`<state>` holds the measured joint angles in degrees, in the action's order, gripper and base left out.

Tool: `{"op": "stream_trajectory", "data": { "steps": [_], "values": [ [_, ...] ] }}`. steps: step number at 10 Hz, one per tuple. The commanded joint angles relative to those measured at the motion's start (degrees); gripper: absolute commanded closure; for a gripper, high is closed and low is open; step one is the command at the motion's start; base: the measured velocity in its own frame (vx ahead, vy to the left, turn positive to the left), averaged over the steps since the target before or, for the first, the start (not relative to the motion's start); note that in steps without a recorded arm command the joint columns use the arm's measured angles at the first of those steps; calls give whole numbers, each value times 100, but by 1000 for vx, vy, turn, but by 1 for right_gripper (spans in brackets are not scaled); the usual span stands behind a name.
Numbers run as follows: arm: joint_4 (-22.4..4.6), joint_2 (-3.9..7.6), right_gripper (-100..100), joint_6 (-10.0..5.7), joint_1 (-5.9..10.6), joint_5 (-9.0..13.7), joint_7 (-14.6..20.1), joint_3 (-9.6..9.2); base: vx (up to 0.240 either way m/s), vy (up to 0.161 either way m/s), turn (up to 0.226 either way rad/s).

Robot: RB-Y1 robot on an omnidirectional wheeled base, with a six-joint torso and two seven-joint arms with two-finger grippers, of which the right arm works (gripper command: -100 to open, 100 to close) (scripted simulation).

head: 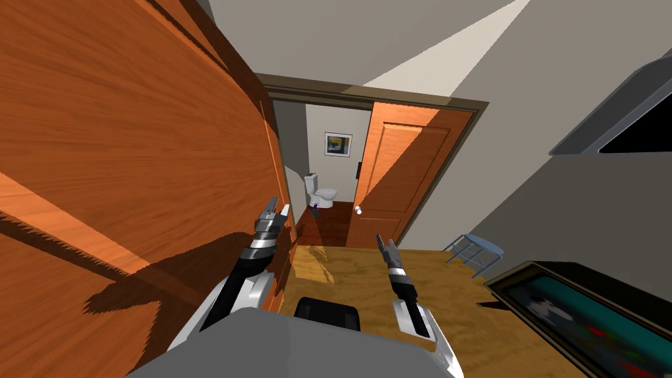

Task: Pull the door open

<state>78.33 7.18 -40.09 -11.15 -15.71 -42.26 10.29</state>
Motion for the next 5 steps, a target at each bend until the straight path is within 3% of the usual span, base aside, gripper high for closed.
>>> {"op": "stream_trajectory", "data": {
  "steps": [1, 5],
  "values": [
    [-232, -3, -100, -82, 57, -88, -167, 29, 109, 11, 5],
    [-687, 20, -100, -224, 204, -234, -433, 97, 75, 7, 4]
  ]
}}
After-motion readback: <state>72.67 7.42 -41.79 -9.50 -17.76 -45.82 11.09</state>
